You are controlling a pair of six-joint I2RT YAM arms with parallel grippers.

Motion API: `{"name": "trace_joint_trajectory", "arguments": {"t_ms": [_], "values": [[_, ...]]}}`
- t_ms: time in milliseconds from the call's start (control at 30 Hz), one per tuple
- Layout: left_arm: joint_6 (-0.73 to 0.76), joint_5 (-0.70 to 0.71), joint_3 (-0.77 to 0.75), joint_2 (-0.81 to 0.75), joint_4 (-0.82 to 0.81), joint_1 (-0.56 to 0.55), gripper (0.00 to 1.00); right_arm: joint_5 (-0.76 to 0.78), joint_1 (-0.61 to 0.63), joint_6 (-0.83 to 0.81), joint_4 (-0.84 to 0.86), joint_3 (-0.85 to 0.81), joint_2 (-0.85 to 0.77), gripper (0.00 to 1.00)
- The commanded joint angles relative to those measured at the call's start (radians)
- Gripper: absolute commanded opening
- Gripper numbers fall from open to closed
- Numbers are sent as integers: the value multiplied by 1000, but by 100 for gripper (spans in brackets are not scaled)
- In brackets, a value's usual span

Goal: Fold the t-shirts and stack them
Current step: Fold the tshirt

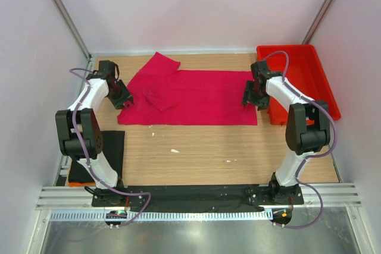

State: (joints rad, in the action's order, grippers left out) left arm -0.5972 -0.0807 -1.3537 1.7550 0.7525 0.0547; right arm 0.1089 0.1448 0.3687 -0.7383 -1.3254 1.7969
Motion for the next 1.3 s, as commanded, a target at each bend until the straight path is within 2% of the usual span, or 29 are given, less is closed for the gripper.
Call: {"name": "trace_joint_trajectory", "arguments": {"t_ms": [0,67,200,267,633,867,1067,1133,1233,1267], "values": [[68,-14,-19,1,60,13,44,-38,-4,-7,28,18,-37,64],[121,-1,-39,11,105,19,44,-55,-2,-2,33,57,-51,63],[191,39,-68,49,160,19,44,-71,-4,-1,51,118,-73,53],[197,36,-81,76,176,20,42,-81,-2,3,57,153,-83,51],[246,122,-38,107,174,19,43,-58,-4,29,57,172,-91,52],[255,130,-2,103,166,20,31,-44,-13,21,53,180,-94,52],[254,111,18,90,160,19,25,-41,-16,18,60,193,-88,52],[257,120,18,81,160,19,25,-44,-17,18,62,195,-85,52],[261,127,18,87,160,20,38,-46,-17,19,65,196,-83,52],[264,125,22,90,160,19,38,-46,-17,19,66,198,-80,52]]}}
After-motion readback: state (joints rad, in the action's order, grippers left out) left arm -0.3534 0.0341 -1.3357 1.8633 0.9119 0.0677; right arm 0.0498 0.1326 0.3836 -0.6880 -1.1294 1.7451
